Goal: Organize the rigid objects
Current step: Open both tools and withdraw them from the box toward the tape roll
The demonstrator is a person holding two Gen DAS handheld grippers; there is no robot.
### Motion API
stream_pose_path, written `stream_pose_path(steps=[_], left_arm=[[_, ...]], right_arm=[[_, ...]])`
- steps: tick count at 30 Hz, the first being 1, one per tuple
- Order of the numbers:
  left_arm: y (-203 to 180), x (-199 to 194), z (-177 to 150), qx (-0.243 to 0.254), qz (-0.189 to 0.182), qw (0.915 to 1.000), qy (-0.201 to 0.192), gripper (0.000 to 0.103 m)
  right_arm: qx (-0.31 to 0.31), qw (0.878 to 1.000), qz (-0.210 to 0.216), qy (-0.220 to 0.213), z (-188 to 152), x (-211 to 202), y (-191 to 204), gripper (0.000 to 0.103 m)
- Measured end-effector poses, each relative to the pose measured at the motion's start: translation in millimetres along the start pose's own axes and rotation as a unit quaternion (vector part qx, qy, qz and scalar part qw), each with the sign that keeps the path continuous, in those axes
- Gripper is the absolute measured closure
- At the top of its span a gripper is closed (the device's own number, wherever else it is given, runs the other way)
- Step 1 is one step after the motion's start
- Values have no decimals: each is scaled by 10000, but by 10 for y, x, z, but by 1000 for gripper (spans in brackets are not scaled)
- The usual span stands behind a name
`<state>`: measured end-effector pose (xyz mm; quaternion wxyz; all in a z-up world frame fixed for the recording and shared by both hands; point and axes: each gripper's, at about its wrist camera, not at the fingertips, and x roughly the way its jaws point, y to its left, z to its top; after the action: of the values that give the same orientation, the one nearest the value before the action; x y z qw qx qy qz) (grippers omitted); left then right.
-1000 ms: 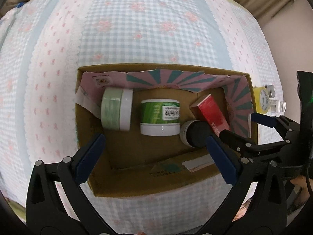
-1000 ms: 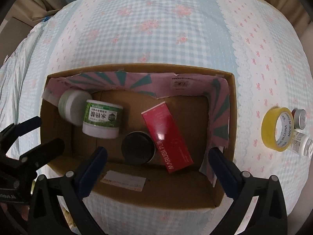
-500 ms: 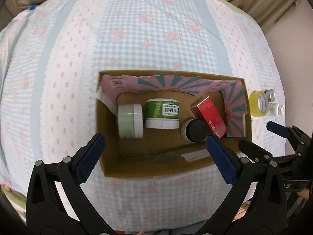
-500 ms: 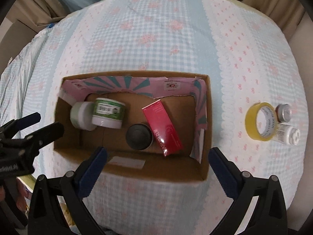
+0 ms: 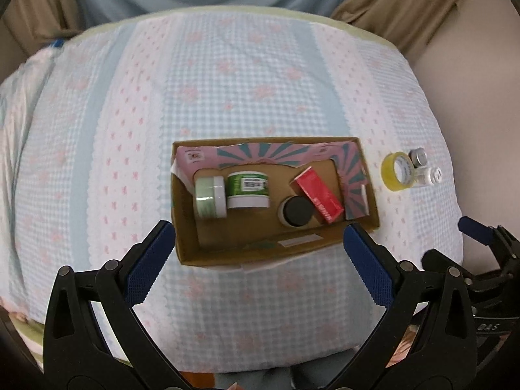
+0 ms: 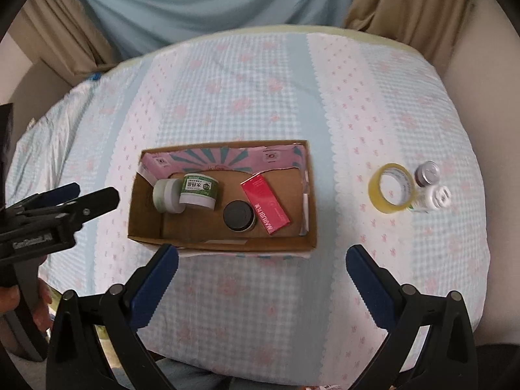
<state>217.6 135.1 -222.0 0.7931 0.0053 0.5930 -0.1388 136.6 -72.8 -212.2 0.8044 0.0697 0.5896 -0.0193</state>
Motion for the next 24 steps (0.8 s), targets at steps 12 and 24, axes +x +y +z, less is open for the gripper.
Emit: stream_pose_path(steps=[12,24], left_arm=[[-1329,-123,-197,268,-18,9988,-411,0],[-2701,618,-387,188,-128,9997,-65,0]], right_arm=[[3,9969,-38,-780,-375,-659,-1181,0],[-429,9966,-154,-691,-475,-320,-2762,0]])
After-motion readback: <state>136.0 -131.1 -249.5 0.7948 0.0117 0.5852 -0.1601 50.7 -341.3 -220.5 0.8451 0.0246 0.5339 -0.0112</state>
